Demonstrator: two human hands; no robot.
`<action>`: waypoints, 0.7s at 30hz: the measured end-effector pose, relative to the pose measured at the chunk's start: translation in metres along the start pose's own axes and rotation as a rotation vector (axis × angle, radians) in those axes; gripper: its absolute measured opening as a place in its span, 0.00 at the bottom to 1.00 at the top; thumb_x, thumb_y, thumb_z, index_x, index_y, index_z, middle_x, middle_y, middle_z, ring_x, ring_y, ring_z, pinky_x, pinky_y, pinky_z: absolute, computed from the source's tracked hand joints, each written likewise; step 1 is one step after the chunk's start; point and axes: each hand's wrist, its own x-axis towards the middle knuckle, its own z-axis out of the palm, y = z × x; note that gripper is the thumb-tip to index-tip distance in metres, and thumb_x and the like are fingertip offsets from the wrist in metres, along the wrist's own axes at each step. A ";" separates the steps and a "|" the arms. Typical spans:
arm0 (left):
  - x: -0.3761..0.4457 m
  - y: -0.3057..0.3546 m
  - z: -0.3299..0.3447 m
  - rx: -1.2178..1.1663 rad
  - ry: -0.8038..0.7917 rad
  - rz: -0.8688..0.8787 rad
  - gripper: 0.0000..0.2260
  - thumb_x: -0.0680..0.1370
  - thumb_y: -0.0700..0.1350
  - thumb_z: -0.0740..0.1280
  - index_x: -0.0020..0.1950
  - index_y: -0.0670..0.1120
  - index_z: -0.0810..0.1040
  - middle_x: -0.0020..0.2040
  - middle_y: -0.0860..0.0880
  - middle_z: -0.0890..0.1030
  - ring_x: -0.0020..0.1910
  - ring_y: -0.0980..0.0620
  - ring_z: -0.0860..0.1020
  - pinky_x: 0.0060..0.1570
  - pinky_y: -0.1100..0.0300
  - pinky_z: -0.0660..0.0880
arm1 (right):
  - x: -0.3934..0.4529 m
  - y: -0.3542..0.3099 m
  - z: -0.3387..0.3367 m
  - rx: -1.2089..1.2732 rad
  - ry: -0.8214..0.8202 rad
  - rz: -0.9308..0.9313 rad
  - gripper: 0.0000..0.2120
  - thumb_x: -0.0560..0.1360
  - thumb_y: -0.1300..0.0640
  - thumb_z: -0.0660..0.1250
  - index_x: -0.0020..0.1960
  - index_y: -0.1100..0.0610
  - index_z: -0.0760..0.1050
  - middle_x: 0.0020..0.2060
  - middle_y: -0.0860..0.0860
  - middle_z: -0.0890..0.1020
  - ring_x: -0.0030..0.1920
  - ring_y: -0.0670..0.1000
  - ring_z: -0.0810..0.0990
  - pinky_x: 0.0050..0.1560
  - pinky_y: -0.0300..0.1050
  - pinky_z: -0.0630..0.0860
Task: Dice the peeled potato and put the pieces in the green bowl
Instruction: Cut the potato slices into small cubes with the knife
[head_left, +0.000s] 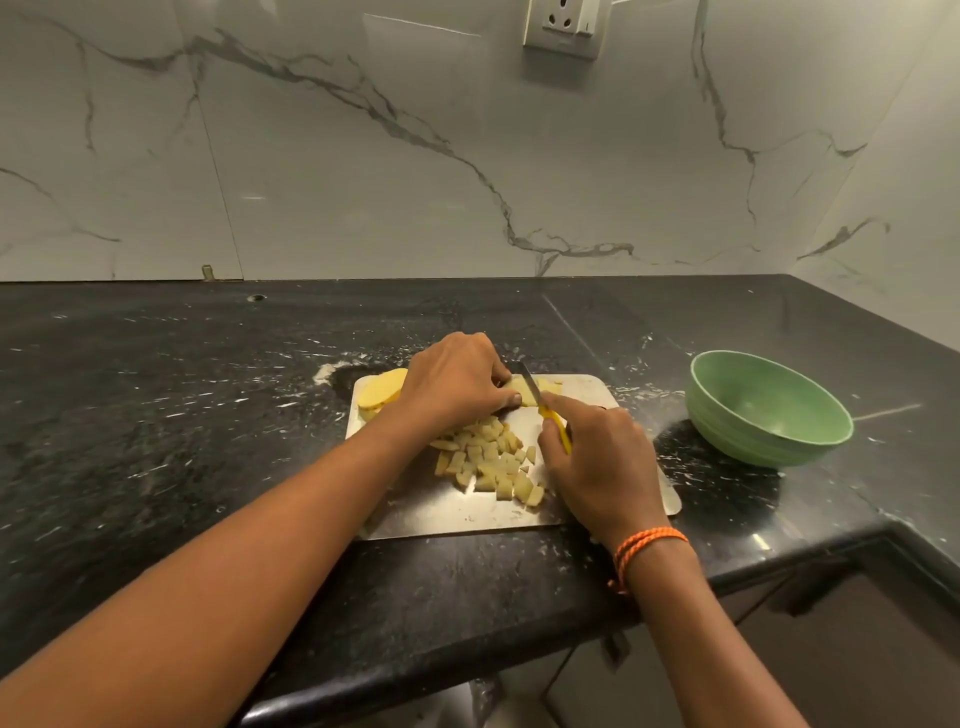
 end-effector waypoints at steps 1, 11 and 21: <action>0.000 0.000 0.000 -0.002 0.002 -0.004 0.18 0.76 0.62 0.76 0.61 0.54 0.88 0.54 0.55 0.87 0.46 0.52 0.80 0.40 0.57 0.74 | 0.000 0.000 0.000 -0.008 -0.031 -0.002 0.14 0.79 0.52 0.62 0.62 0.52 0.79 0.38 0.54 0.84 0.40 0.58 0.81 0.39 0.54 0.79; -0.007 0.007 0.005 0.062 0.098 -0.037 0.15 0.74 0.61 0.74 0.43 0.49 0.87 0.37 0.54 0.84 0.38 0.53 0.81 0.40 0.54 0.82 | -0.006 -0.001 -0.006 0.000 -0.082 -0.013 0.13 0.80 0.53 0.63 0.61 0.52 0.80 0.43 0.54 0.85 0.44 0.58 0.82 0.43 0.54 0.79; -0.005 0.003 0.001 0.052 0.071 -0.025 0.14 0.76 0.61 0.76 0.46 0.50 0.89 0.39 0.55 0.85 0.38 0.55 0.79 0.37 0.58 0.75 | -0.060 0.010 -0.035 0.113 -0.021 0.003 0.18 0.78 0.50 0.67 0.68 0.44 0.77 0.32 0.40 0.80 0.33 0.43 0.77 0.35 0.45 0.76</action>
